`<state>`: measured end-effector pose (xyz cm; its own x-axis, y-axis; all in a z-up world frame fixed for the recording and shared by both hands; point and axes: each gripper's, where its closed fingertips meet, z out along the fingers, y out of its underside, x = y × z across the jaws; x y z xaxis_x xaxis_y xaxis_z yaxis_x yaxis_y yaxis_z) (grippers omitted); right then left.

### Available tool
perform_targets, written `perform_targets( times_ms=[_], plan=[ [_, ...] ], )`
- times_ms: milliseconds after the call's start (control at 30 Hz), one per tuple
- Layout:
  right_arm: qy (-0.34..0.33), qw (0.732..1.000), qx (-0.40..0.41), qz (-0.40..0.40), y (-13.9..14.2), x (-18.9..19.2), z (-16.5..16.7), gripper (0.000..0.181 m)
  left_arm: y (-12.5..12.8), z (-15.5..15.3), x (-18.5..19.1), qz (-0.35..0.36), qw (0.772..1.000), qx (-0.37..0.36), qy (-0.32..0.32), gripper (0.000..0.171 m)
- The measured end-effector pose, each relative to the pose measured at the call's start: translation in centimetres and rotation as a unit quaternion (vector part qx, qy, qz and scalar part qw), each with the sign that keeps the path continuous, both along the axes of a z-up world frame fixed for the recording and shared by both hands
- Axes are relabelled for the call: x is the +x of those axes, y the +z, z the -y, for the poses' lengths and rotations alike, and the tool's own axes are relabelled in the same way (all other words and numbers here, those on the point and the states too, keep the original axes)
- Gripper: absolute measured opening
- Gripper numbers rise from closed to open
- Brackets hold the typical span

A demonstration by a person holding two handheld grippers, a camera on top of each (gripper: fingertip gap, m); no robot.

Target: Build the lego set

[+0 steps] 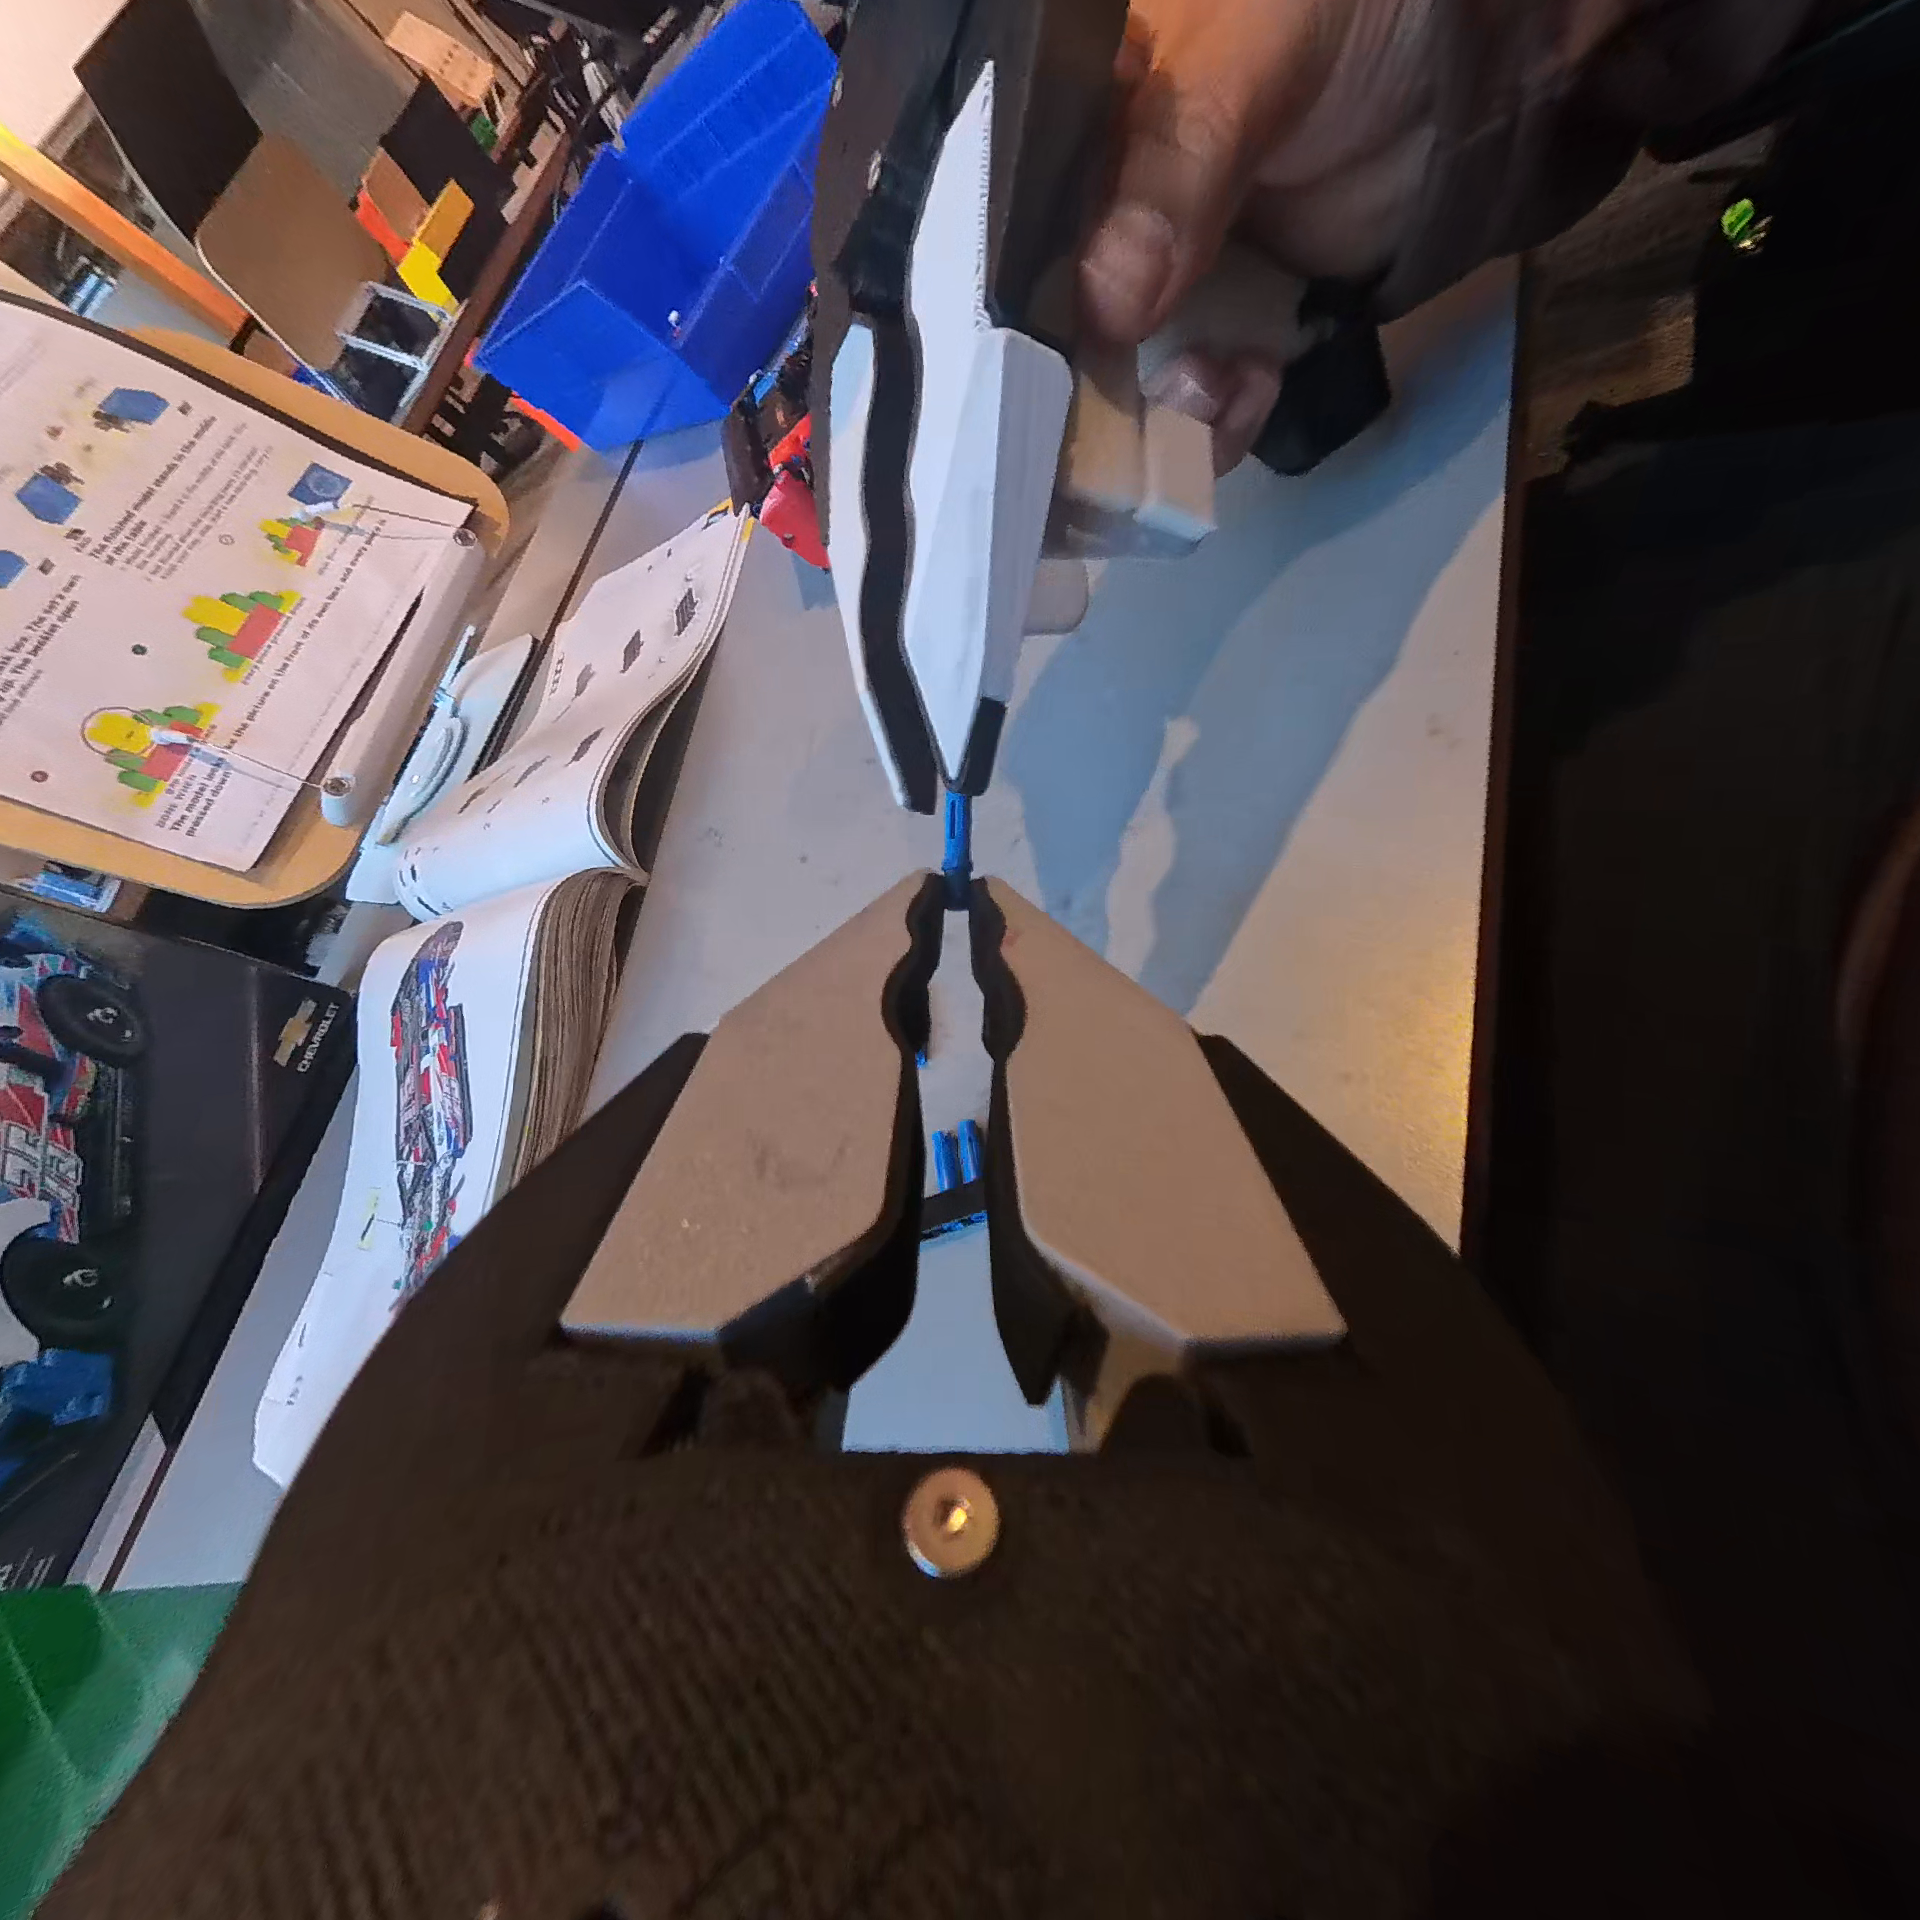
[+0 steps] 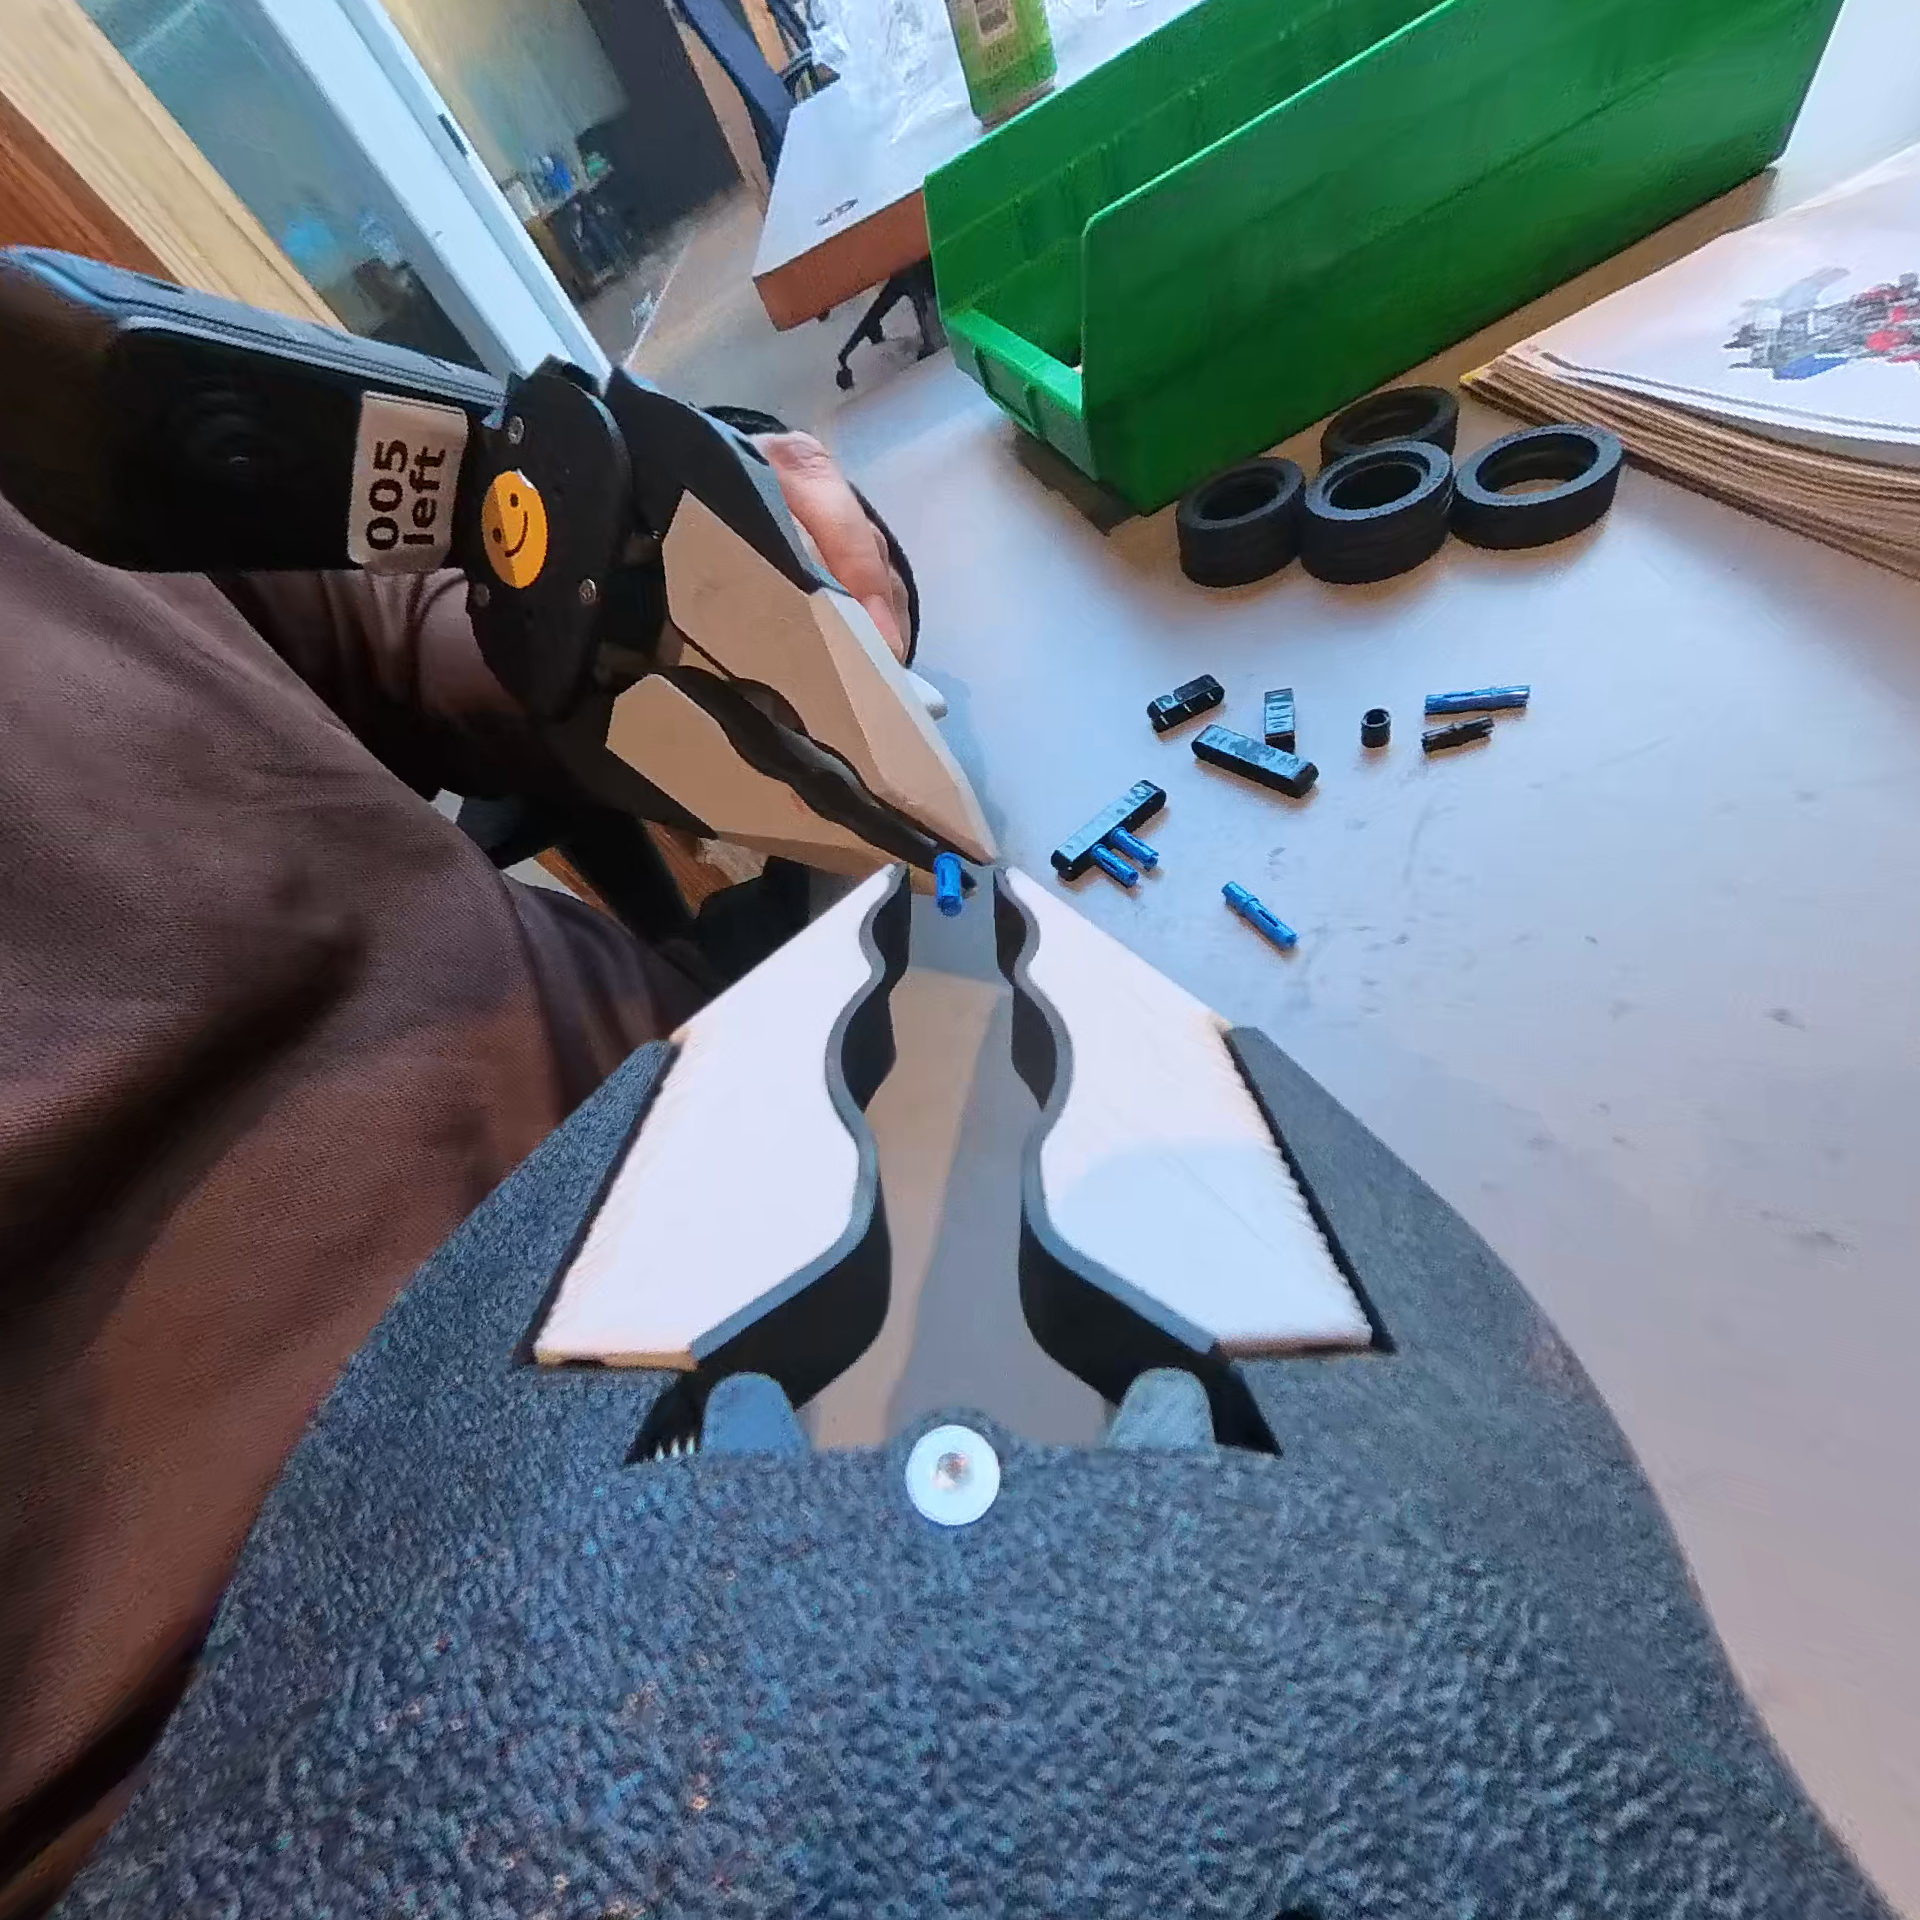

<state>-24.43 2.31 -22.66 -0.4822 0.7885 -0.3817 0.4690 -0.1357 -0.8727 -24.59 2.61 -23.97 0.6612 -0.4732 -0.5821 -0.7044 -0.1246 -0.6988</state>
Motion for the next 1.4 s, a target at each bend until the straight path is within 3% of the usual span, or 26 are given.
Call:
perform_targets(
  times_ms=[267,400,500,833,1100,1167,1267,1400],
  plan=[
    [-0.002,0.993,0.121,-0.011,-1.2,-0.2,0.4,0.004,-1.1,0.0,0.2,0.029,0.999,-0.04,-0.009,0.002],
    [0.008,0.962,0.272,-0.004,-2.9,0.2,0.3,0.007,-2.3,0.5,0.5,0.05,0.993,-0.101,-0.033,0.002],
    [0.014,0.948,0.318,0.0,-3.4,0.4,0.5,0.005,-2.7,0.7,0.4,0.048,0.992,-0.112,-0.036,0.002],
    [0.03,0.942,0.334,0.017,-4.6,0.6,0.7,0.005,-3.9,0.8,0.7,0.024,0.99,-0.134,-0.039,0.002],
    [0.027,0.951,0.308,0.017,-4.5,0.6,0.7,0.004,-3.8,1.0,0.5,0.062,0.986,-0.15,-0.036,0.003],
    [0.011,0.948,0.318,0.025,-4.9,0.4,-0.2,0.004,-3.9,1.3,-0.7,0.074,0.983,-0.169,-0.015,0.013],
    [-0.006,0.948,0.315,0.037,-5.4,0.4,-1.2,0.004,-3.7,2.0,-3.1,0.152,0.961,-0.226,0.037,0.033],
    [-0.015,0.951,0.307,0.046,-6.0,0.1,-1.8,0.004,-2.6,2.2,-6.1,0.227,0.938,-0.242,0.099,0.044]
  ],
)
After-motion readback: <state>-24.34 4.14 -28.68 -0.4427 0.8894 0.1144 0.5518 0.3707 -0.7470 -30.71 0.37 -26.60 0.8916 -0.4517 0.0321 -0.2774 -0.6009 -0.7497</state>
